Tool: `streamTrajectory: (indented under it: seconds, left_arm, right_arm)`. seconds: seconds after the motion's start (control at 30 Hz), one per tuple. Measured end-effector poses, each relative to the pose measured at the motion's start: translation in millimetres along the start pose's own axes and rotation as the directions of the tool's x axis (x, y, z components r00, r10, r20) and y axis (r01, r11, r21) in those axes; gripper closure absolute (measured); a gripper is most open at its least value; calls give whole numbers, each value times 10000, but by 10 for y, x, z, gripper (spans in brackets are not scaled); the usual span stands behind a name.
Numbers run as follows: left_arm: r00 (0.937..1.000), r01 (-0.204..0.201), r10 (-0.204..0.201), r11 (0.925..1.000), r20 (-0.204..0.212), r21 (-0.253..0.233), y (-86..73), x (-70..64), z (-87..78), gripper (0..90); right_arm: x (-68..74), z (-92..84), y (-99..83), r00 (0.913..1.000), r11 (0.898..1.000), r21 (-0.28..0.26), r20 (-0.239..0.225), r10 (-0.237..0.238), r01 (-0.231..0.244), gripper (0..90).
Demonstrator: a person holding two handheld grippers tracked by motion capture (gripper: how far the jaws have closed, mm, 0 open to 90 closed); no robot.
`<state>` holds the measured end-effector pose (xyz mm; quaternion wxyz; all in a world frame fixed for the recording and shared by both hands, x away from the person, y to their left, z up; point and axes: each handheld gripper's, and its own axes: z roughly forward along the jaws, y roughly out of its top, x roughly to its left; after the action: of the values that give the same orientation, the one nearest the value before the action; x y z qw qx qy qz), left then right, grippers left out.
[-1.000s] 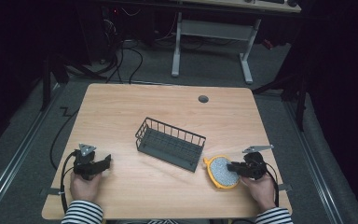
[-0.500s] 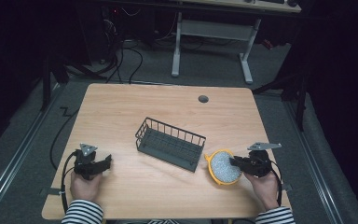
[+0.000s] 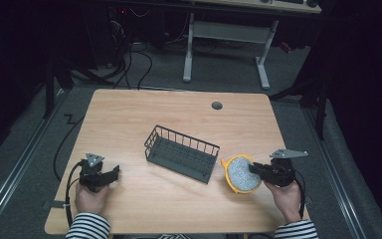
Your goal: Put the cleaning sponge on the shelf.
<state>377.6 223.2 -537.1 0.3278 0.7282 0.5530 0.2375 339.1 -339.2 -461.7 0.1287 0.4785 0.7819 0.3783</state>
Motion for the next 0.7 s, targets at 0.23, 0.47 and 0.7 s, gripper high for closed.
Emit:
streamTrajectory:
  seconds: [0.23, 0.47, 0.7]
  left_arm:
    - [10000, -64, 64, 10000, 3, 5, 0, -11, 1, 269]
    - [10000, -60, 60, 10000, 17, 4, 0, -10, 1, 268]
    - [10000, -50, 50, 10000, 51, 2, 0, -7, 1, 269]
  right_arm:
    - [-5, -102, 107, 9998, 9999, -143, 187, 23, -20, 781]
    - [62, -245, 294, 9990, 9981, -514, 292, -334, 349, 781]
    - [103, -255, 481, 9975, 9960, -646, 375, -592, 616, 781]
